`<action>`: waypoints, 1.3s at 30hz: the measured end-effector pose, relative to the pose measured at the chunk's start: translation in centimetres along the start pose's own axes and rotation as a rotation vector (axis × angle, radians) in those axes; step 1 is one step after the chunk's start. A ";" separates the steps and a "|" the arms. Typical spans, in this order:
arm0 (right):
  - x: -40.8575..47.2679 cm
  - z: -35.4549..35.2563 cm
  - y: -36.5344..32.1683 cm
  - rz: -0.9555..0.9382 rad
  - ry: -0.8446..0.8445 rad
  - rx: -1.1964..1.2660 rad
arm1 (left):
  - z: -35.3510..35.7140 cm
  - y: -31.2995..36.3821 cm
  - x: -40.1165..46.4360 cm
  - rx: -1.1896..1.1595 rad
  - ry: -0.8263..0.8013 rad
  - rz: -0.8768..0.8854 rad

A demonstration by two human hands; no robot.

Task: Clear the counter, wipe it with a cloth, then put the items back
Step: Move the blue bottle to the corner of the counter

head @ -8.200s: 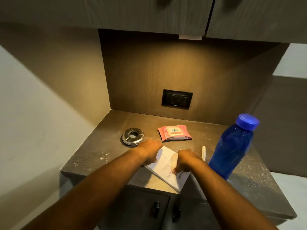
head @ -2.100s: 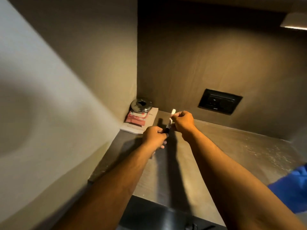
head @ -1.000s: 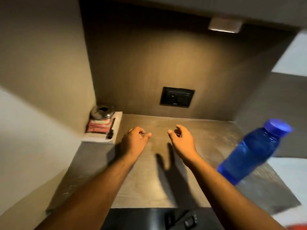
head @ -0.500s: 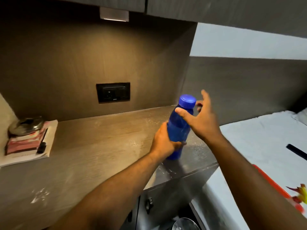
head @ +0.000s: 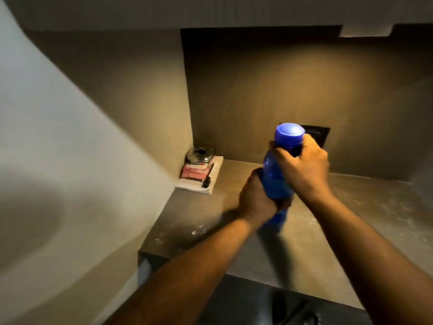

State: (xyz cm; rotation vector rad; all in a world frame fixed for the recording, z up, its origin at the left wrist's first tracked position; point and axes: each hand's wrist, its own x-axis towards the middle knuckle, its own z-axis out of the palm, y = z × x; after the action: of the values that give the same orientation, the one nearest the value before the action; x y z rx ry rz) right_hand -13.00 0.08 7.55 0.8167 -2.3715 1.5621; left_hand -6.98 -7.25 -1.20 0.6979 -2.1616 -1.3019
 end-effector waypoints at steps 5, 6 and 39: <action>-1.3 10.0 -5.7 0.011 -0.243 0.279 | -10.7 -5.0 0.6 0.008 0.200 -0.062; -1.5 11.7 -6.5 0.023 -0.304 0.326 | -12.4 -5.8 0.5 0.015 0.243 -0.080; -3.6 -4.6 11.6 0.300 -0.255 0.069 | 0.7 0.1 -4.4 0.254 0.049 -0.027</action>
State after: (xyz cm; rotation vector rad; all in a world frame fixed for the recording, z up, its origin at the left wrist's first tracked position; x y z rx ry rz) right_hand -16.92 8.82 -1.26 0.7401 -2.7427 1.7518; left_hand -4.23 -3.88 -2.07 0.8514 -2.3077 -1.0212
